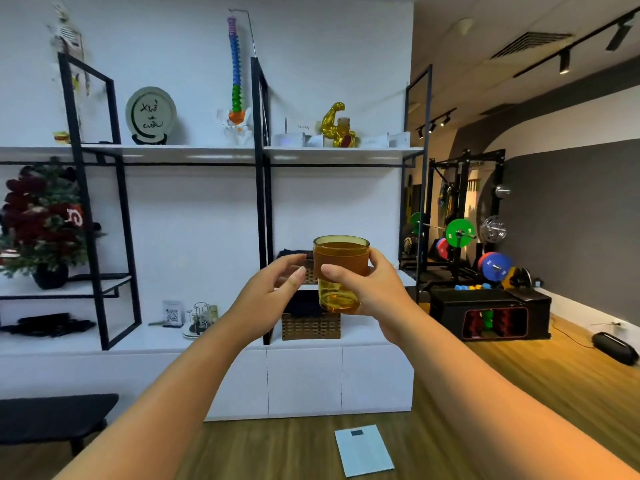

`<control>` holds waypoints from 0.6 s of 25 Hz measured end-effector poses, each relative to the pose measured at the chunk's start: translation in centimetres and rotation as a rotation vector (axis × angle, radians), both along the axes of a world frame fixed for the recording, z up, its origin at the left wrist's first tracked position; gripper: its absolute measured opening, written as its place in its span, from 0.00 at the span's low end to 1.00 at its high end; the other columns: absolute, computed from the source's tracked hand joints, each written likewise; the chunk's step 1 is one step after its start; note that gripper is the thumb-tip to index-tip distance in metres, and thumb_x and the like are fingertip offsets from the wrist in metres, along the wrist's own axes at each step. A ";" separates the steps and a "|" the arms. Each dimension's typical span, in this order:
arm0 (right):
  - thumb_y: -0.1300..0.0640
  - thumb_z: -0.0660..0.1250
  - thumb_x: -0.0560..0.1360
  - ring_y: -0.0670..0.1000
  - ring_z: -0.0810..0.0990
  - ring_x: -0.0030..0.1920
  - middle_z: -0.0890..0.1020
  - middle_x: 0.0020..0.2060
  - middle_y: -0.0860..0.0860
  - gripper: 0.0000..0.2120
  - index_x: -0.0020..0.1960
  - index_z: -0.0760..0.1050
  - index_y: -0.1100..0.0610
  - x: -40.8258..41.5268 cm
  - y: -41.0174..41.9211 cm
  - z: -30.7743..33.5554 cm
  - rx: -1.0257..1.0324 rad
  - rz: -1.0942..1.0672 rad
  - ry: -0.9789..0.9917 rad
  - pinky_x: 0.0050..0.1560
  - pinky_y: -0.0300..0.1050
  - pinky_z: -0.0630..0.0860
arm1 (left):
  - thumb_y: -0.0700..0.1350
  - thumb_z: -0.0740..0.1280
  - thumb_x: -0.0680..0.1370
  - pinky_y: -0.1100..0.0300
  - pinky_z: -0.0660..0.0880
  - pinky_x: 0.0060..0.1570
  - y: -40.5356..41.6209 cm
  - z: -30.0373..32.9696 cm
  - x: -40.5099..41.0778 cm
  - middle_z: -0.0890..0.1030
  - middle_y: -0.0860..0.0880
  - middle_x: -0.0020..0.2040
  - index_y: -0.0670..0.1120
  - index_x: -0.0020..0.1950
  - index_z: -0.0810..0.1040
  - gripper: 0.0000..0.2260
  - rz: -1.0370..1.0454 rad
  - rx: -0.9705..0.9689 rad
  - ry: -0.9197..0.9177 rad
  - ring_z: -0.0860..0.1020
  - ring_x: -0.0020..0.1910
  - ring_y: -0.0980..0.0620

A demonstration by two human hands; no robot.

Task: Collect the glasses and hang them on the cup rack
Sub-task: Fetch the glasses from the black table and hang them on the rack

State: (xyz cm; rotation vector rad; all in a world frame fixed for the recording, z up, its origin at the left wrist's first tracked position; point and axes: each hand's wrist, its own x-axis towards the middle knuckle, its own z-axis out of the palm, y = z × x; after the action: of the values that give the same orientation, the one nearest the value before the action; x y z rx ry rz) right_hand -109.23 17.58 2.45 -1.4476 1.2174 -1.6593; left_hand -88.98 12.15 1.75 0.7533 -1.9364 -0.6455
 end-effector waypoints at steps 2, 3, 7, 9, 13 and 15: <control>0.41 0.85 0.65 0.50 0.86 0.56 0.86 0.56 0.45 0.32 0.64 0.76 0.43 -1.8 -2.9 -0.2 0.004 0.011 -0.004 0.52 0.55 0.87 | 0.54 0.61 0.85 0.61 0.76 0.61 -2.7 -0.2 -1.6 0.81 0.61 0.63 0.62 0.70 0.73 0.13 0.016 0.003 -0.006 0.79 0.62 0.60; 0.41 0.85 0.64 0.50 0.86 0.56 0.86 0.56 0.45 0.32 0.64 0.76 0.43 -2.6 -4.5 -0.4 0.007 0.017 -0.012 0.52 0.55 0.87 | 0.54 0.61 0.85 0.60 0.77 0.62 -4.3 -0.4 -2.3 0.81 0.59 0.64 0.61 0.71 0.73 0.14 0.024 0.005 -0.009 0.80 0.62 0.59; 0.40 0.85 0.63 0.49 0.87 0.54 0.85 0.56 0.45 0.32 0.63 0.75 0.41 -4.5 -11.6 -1.8 0.031 0.028 -0.035 0.49 0.54 0.87 | 0.53 0.61 0.85 0.54 0.76 0.65 -11.3 -1.1 -4.2 0.81 0.56 0.65 0.56 0.75 0.73 0.17 0.043 0.021 -0.015 0.79 0.64 0.57; 0.41 0.86 0.63 0.50 0.87 0.53 0.86 0.56 0.46 0.32 0.62 0.76 0.41 -5.0 -15.5 -2.6 0.044 0.026 -0.055 0.48 0.54 0.87 | 0.53 0.61 0.85 0.55 0.76 0.65 -15.3 -1.7 -4.7 0.81 0.56 0.65 0.55 0.75 0.73 0.18 0.045 0.028 -0.014 0.79 0.63 0.58; 0.40 0.85 0.62 0.51 0.86 0.57 0.85 0.58 0.46 0.33 0.63 0.75 0.41 -5.5 -24.5 -3.9 0.068 0.011 -0.050 0.48 0.52 0.87 | 0.54 0.61 0.85 0.63 0.76 0.58 -24.7 -3.0 -4.9 0.81 0.60 0.61 0.56 0.75 0.73 0.18 0.079 0.012 -0.062 0.78 0.59 0.62; 0.39 0.85 0.62 0.51 0.85 0.57 0.84 0.58 0.45 0.33 0.62 0.75 0.39 -5.6 -29.7 -4.2 0.068 0.004 -0.053 0.45 0.49 0.87 | 0.54 0.62 0.85 0.69 0.73 0.54 -30.1 -3.3 -4.9 0.80 0.63 0.58 0.58 0.75 0.73 0.18 0.091 0.020 -0.074 0.78 0.56 0.66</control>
State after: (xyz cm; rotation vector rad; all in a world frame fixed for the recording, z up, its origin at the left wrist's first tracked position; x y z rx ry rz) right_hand -114.86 -12.11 -1.73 -1.3561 1.2289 -1.6273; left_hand -93.88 -17.93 -1.50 0.8842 -1.9530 -0.5891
